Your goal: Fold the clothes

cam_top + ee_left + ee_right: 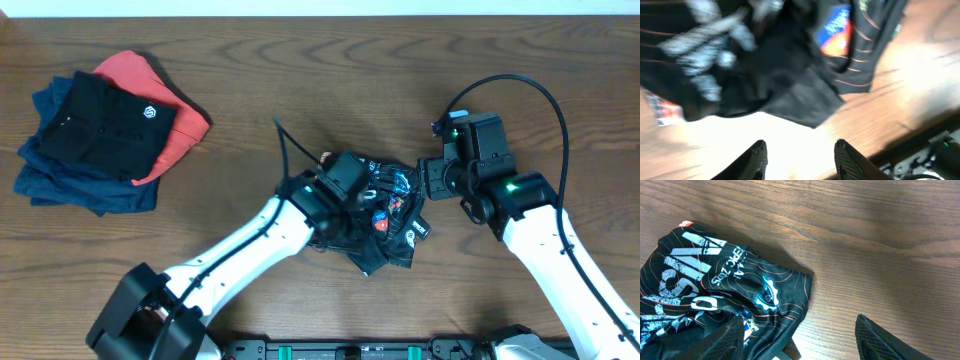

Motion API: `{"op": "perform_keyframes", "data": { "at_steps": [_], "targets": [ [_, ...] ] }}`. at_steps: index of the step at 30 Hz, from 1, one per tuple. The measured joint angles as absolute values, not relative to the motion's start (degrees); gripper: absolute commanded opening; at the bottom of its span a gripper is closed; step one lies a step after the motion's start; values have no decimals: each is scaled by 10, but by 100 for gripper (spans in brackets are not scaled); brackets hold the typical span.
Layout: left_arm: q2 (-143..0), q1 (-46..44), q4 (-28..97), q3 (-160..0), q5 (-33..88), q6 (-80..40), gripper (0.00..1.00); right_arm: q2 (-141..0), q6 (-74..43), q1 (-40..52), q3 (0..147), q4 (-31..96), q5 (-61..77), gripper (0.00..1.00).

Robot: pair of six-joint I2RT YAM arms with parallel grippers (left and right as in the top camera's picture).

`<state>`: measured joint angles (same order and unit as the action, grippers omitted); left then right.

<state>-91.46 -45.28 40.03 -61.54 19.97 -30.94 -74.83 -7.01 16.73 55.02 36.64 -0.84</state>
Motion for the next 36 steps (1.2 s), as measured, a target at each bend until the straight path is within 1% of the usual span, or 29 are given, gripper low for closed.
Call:
{"op": "perform_keyframes", "data": {
  "at_steps": [6, 7, 13, 25, 36],
  "targets": [
    [-959, -481, 387, -615, 217, -346, 47, -748, -70, 167, 550, 369, -8, 69],
    [-972, -483, 387, -615, 224, -349, 49, -748, -70, 167, 550, 369, -8, 69],
    [-1030, -491, 385, -614, 253, -349, 55, -748, -70, 167, 550, 369, -8, 70],
    [-1032, -522, 370, -614, 260, -288, 56, -748, -70, 167, 550, 370, -8, 70],
    [-1040, -522, 357, -614, 260, -281, 56, -748, -70, 167, 550, 370, -8, 70]
  ]
}}
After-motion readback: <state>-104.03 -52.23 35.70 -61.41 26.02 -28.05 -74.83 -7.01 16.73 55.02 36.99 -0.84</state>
